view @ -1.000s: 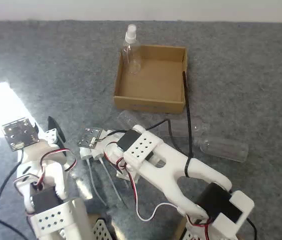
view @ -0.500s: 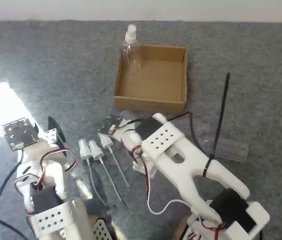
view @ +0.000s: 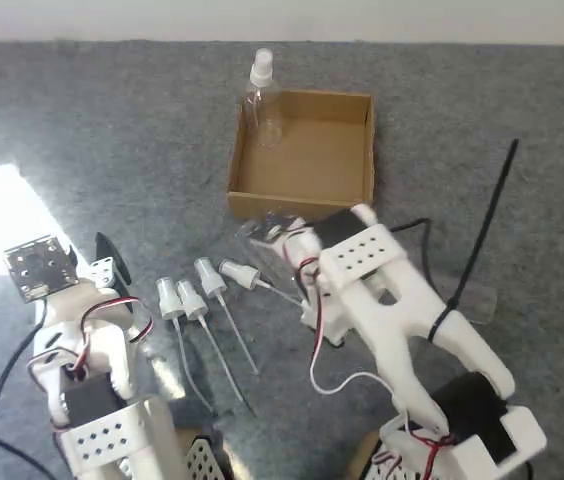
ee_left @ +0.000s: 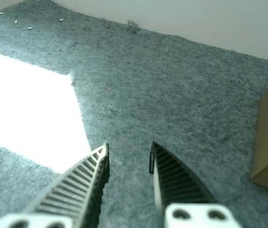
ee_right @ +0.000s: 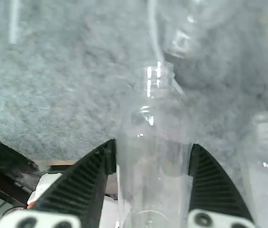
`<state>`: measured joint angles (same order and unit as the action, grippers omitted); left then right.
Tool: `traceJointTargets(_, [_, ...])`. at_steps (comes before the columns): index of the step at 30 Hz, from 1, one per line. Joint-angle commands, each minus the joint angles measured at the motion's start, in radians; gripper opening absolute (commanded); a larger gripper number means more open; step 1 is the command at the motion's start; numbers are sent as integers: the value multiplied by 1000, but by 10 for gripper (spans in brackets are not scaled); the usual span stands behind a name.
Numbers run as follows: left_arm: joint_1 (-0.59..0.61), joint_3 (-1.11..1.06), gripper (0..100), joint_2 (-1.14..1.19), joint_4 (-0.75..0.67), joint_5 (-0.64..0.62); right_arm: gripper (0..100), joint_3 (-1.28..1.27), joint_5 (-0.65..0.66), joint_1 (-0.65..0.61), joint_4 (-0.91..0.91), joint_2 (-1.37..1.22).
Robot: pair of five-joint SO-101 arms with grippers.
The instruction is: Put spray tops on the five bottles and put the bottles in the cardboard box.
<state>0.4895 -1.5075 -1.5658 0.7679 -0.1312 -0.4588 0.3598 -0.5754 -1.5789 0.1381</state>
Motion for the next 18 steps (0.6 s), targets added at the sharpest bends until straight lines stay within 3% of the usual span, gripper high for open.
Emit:
traceJointTargets(1, [3, 8, 130, -12, -29, 0, 197, 29, 9, 82, 2, 64])
traceJointTargets(18, [3, 8, 130, -12, -29, 0, 198, -203, -20, 105, 232, 170])
